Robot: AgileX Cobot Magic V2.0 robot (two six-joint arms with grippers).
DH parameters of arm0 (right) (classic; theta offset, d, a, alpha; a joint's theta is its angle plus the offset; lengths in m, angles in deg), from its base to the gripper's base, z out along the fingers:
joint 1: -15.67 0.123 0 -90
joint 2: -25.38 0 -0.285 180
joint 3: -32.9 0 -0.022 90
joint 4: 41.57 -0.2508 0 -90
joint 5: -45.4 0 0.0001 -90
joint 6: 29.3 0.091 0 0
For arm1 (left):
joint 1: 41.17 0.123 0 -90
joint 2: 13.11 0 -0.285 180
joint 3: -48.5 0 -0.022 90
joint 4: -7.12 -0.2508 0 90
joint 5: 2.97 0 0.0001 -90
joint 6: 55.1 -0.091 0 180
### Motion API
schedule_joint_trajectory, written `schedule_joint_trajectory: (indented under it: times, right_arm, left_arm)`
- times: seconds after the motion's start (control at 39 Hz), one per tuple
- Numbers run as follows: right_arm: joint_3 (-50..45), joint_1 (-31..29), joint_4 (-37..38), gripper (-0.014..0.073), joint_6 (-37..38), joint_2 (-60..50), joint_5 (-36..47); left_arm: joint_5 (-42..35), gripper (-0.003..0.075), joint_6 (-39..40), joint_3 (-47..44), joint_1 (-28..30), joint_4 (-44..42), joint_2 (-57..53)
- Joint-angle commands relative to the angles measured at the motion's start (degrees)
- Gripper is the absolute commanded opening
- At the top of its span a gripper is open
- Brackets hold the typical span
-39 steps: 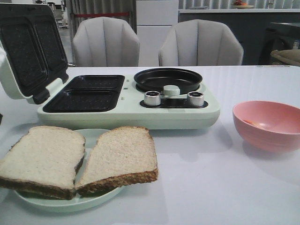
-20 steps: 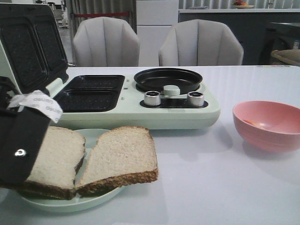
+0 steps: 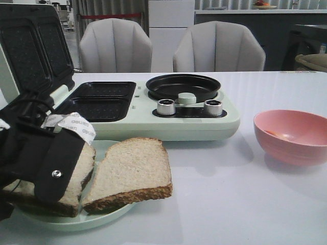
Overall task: Make breakfast with bread and shrimp
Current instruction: 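Lower the left gripper and grasp the bread slice nearest it, then lift the bread slice with the left gripper onto the sandwich maker plate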
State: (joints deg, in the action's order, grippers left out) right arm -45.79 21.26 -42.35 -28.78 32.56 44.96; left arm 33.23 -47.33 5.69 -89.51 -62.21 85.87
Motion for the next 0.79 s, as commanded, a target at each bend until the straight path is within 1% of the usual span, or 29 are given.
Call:
schedule_joint_trajectory:
  times: [0.0, 0.08, 0.13, 0.28, 0.46, 0.56, 0.64, 0.77]
  right_arm:
    - [0.9, -0.3, 0.8, 0.0141, -0.1, -1.2, 4.5]
    - [0.9, -0.3, 0.8, 0.0141, -0.1, -1.2, 4.5]
    - [0.9, -0.3, 0.8, 0.0141, -0.1, -1.2, 4.5]
    - [0.9, -0.3, 0.8, 0.0141, -0.1, -1.2, 4.5]
    - [0.9, -0.3, 0.8, 0.0141, -0.1, -1.2, 4.5]
    - [0.9, -0.3, 0.8, 0.0141, -0.1, -1.2, 4.5]
    - [0.9, -0.3, 0.8, 0.0141, -0.1, -1.2, 4.5]
    - [0.9, -0.3, 0.8, 0.0141, -0.1, -1.2, 4.5]
  left_arm:
    - [3.2, 0.0498, 0.8, 1.1, -0.4, -0.8, -0.9]
    - [4.3, 0.0394, 0.8, 1.1, -0.4, -0.8, -0.9]
    - [4.8, 0.0347, 0.8, 1.2, -0.4, -0.8, -0.9]
    - [6.1, 0.0248, 0.8, 1.4, -0.6, 0.1, -1.4]
    - [8.2, 0.0146, 0.8, 1.9, -2.5, 0.5, -3.5]
    - [8.2, 0.0113, 0.8, 2.0, -3.7, 0.5, -6.0]
    - [8.8, 0.0113, 0.8, 2.7, -4.6, 1.4, -8.2]
    - [11.8, 0.0113, 0.8, 5.0, -5.9, 1.7, -11.4]
